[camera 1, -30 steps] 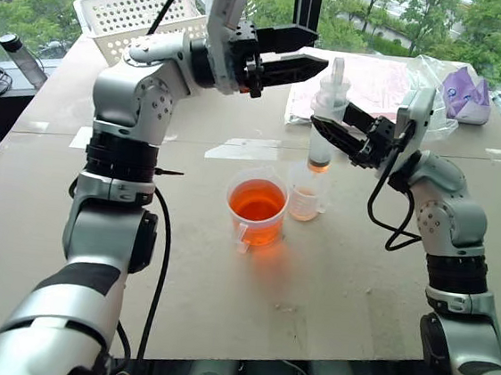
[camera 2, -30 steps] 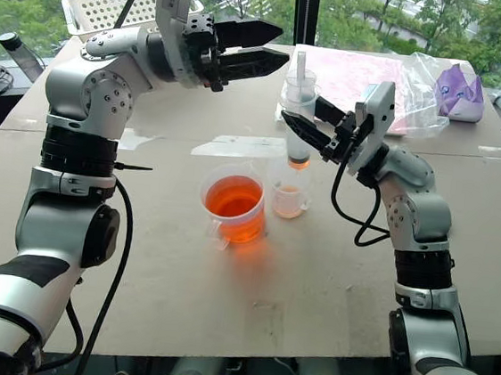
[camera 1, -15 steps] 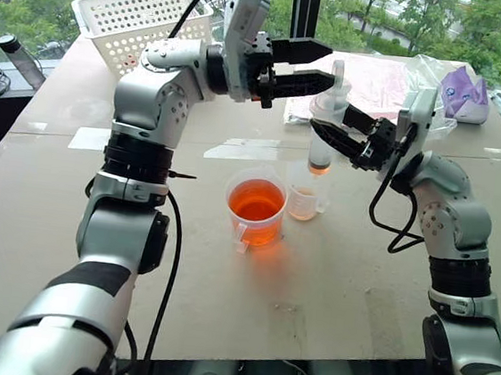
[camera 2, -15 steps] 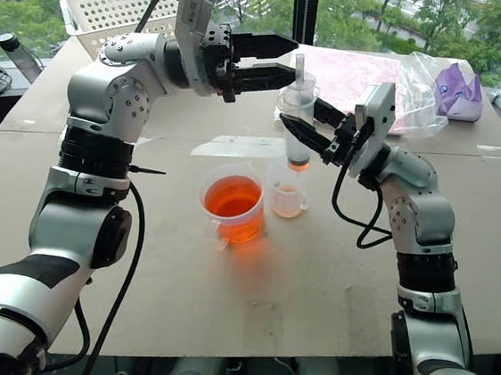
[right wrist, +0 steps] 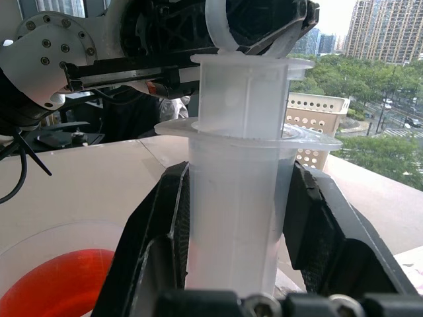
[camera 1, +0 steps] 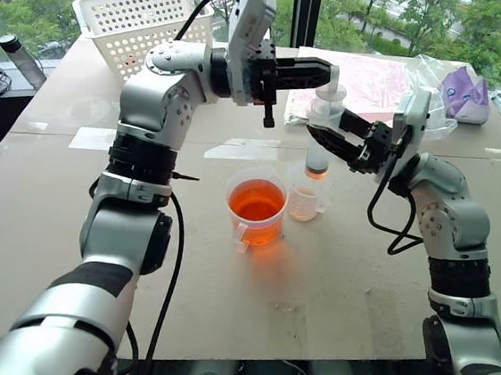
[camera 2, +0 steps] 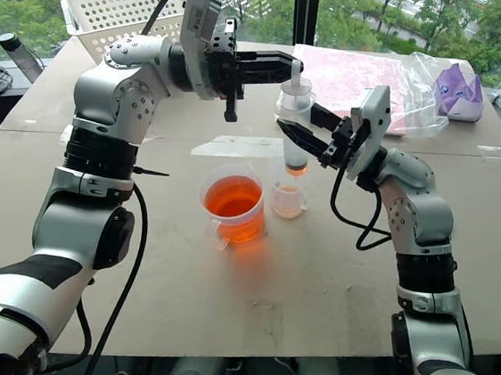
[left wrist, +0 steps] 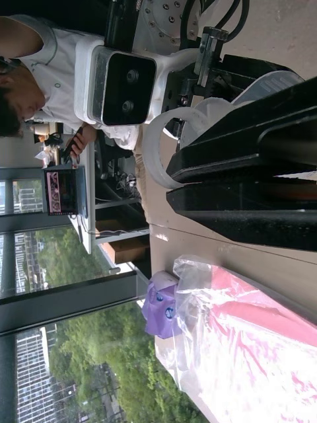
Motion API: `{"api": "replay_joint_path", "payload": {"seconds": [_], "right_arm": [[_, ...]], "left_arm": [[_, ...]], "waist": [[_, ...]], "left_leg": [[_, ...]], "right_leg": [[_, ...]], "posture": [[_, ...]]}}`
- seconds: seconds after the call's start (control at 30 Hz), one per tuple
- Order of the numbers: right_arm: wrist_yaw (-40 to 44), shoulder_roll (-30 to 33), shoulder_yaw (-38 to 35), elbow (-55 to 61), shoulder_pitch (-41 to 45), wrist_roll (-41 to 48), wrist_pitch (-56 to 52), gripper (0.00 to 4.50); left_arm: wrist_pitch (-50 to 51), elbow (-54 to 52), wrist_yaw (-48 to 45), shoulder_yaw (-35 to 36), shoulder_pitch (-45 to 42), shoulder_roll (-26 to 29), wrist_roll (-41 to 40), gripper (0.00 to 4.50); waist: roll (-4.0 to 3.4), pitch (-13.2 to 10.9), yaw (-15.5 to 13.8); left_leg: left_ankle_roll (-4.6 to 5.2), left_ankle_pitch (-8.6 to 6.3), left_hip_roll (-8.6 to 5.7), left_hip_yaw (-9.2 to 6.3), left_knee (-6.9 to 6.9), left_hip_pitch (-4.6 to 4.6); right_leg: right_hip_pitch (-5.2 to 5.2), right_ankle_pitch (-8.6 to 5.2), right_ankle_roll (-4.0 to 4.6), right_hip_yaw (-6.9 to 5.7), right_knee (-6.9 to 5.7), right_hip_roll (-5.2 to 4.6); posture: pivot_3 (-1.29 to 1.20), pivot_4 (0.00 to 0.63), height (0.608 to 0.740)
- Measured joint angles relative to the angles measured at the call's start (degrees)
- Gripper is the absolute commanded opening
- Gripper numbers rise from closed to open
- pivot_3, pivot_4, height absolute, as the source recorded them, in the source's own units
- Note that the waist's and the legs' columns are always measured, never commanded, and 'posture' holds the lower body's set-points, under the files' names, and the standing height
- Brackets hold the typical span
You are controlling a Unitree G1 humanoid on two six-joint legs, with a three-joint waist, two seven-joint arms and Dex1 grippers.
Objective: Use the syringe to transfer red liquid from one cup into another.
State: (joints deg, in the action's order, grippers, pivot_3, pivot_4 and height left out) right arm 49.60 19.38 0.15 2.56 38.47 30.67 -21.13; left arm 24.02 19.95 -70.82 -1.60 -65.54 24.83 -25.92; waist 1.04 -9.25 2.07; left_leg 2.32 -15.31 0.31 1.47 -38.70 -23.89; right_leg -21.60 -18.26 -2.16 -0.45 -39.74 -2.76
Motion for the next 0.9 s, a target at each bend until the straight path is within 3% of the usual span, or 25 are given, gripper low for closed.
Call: {"api": "replay_joint_path", "payload": {"seconds": [0.63, 0.73, 0.87, 0.9], "right_arm": [[-4.0, -2.8, -2.1, -0.2, 2.2, 6.2, -6.2, 1.55], [-4.2, -2.4, -2.9, -0.3, 2.2, 6.3, -6.2, 1.55], [-5.2, -1.9, -5.8, -0.6, 2.7, 6.3, -5.9, 1.55], [-5.2, -1.8, -6.0, -0.6, 2.7, 6.3, -5.5, 1.55]], "left_arm": [[-1.4, -0.8, 0.8, 0.3, 0.8, 0.6, 2.2, 0.03], [-0.7, -0.8, 1.1, 1.1, 0.8, -0.5, 1.9, 0.93], [-0.6, -0.5, 1.6, 1.5, 0.8, -1.5, 1.4, 2.72], [-0.6, -0.3, 1.8, 1.6, 0.8, -1.6, 1.3, 2.72]], "waist": [[0.0, 0.0, 0.0], [0.0, 0.0, -0.1], [0.0, 0.0, -0.1], [0.0, 0.0, -0.1]], "left_leg": [[0.0, 0.0, 0.0, -0.01, 0.0, 0.0], [0.0, 0.0, 0.0, -0.01, 0.0, -0.01], [0.0, 0.0, 0.0, -0.01, -0.01, -0.02], [0.0, 0.0, 0.0, -0.01, -0.01, -0.02]], "right_leg": [[0.0, 0.0, 0.0, -0.01, -0.01, 0.0], [0.0, 0.0, 0.0, -0.01, -0.01, -0.01], [0.0, 0.0, 0.0, -0.01, -0.01, -0.01], [0.0, 0.0, 0.0, -0.01, -0.01, -0.01]], "posture": [[0.0, 0.15, 0.74], [0.0, 0.15, 0.74], [0.0, 0.15, 0.74], [0.0, 0.15, 0.74]]}}
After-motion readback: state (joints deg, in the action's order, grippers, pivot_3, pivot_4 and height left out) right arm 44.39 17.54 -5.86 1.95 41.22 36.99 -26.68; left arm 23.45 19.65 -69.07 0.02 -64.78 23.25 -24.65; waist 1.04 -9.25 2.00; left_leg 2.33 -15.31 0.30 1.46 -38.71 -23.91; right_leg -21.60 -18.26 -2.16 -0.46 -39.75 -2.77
